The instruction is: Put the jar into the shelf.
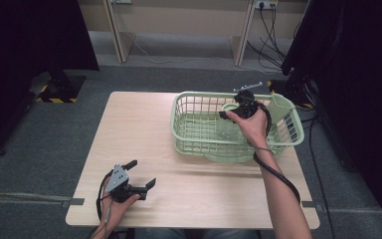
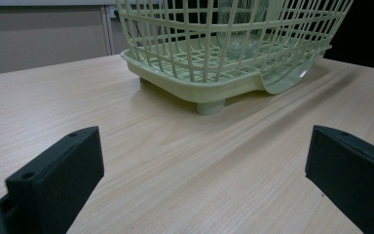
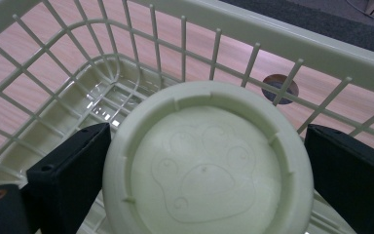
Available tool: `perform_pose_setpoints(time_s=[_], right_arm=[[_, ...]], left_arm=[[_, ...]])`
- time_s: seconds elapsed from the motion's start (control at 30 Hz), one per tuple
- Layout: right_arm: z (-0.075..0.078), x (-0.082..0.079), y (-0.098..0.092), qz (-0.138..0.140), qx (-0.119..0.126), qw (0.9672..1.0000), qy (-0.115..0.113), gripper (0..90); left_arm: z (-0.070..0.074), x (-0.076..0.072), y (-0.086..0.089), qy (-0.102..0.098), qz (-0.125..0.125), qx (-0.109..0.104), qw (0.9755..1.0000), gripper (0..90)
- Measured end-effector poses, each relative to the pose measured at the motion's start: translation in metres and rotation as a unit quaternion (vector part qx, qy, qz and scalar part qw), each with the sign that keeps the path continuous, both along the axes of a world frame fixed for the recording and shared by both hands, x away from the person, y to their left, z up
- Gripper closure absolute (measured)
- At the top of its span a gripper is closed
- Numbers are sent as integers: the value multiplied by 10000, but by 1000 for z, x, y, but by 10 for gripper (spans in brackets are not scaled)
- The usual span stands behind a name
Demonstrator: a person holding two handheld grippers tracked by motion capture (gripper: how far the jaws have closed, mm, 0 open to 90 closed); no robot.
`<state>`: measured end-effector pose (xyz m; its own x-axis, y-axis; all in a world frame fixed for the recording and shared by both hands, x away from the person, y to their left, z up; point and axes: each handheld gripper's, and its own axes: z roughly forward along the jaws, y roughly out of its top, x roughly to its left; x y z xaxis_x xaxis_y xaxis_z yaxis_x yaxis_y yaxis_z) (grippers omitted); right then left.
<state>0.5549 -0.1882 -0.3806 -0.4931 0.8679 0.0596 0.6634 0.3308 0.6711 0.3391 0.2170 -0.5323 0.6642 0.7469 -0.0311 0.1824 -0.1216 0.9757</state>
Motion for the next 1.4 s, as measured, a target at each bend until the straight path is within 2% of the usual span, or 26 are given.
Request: perform_pose_setpoints(time_s=[0.33, 0.87, 1.4], right_arm=[[0, -6, -5, 16, 114, 9999, -3, 42], [10, -21, -13, 124, 274, 9994, -155, 35], [12, -42, -29, 149, 412, 9986, -297, 34]], left_arm=[[0, 0, 0, 8, 4, -10, 10000, 2], [0, 0, 0, 7, 10, -8, 10000, 2], [0, 0, 0, 14, 21, -3, 10000, 2]])
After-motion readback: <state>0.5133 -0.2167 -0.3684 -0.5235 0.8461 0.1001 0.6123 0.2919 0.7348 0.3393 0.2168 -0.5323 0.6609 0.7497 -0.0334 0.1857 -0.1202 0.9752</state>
